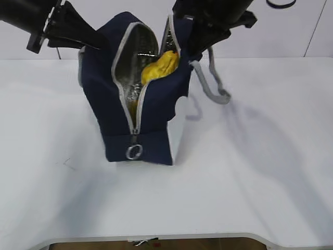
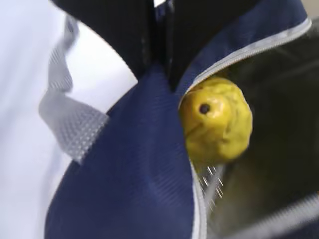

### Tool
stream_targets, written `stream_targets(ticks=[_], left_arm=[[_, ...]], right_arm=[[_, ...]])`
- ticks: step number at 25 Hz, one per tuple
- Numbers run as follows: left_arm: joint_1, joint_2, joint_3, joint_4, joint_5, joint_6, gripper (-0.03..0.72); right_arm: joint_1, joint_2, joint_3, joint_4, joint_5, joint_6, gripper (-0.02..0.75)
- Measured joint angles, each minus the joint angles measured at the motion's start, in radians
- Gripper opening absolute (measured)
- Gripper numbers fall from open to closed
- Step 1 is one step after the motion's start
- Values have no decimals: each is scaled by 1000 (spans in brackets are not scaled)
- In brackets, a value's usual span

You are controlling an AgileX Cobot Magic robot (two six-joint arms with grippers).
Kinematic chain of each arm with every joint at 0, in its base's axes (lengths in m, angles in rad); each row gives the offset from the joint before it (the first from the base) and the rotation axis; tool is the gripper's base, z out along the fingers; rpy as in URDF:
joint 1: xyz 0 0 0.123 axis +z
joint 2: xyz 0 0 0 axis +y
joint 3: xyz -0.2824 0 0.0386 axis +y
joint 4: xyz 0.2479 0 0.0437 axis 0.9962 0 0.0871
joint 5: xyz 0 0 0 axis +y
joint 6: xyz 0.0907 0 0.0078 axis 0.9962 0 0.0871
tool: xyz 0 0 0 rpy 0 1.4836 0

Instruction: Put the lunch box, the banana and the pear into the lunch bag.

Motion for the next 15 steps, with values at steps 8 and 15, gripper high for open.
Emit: stream_targets(ticks=[8,15], left_arm=[[-39,2,0,-31,-43,-29,6],[-136,58,0,-27,-87,-31,6]], right_arm=[[0,-54,40,-39,10,5,20],[0,-44,87,-17,6,-22,20]])
